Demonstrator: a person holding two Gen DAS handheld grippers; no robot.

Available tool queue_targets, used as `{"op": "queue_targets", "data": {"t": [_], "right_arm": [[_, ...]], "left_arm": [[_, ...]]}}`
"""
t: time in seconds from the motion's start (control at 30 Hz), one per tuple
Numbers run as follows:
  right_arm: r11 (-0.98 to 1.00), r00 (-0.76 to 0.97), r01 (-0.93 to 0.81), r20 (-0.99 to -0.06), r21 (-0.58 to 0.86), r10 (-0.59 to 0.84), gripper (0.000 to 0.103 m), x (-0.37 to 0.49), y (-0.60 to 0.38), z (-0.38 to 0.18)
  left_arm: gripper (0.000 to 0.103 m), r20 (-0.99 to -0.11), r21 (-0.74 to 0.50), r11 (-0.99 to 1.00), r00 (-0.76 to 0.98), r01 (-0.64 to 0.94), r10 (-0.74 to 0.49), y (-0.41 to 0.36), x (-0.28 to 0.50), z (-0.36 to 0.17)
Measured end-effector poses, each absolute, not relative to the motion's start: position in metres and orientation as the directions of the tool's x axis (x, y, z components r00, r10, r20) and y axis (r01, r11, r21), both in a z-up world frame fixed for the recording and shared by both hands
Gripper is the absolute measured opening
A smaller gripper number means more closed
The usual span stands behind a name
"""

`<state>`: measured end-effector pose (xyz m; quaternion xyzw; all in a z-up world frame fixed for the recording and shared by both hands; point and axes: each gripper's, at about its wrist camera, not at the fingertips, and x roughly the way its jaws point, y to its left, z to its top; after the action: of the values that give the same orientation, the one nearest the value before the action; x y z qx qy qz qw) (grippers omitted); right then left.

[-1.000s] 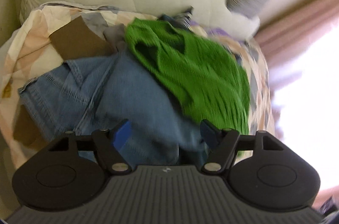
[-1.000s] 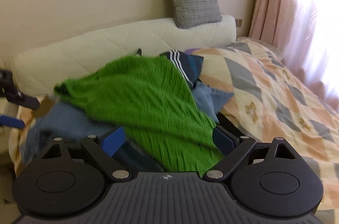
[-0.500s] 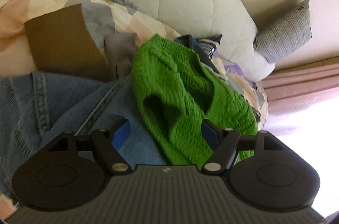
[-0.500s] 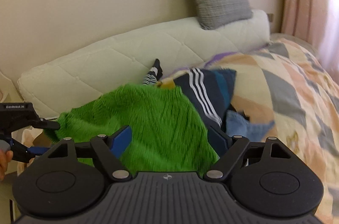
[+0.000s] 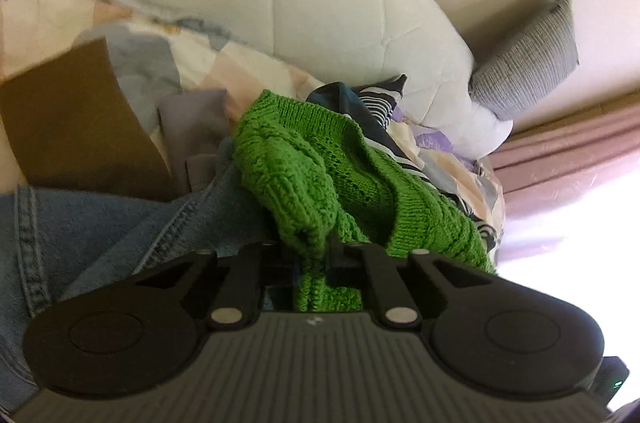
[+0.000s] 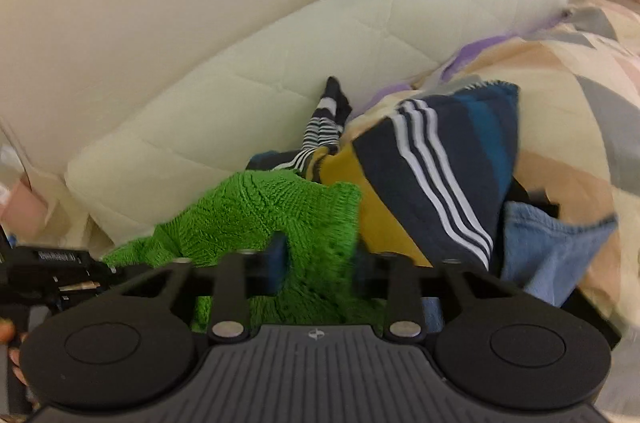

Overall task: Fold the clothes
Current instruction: 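Grasp the green vest with the left gripper while the right gripper grasps it too, then lift the green vest off the pile with both grippers and swing it over the bed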

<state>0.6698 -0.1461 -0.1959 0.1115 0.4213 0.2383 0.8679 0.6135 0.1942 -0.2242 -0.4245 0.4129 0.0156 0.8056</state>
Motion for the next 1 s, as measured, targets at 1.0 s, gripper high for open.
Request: {"op": "queue_targets", "data": {"t": [1.0], "right_arm": [[0.916,0.974,0.1,-0.226,0.39,-0.01,0.008,-0.016,-0.396,0.019]], "left_arm": [[0.006,-0.274,-0.405,0.684,0.634,0.606,-0.723,-0.069,0.224,0.034]]}}
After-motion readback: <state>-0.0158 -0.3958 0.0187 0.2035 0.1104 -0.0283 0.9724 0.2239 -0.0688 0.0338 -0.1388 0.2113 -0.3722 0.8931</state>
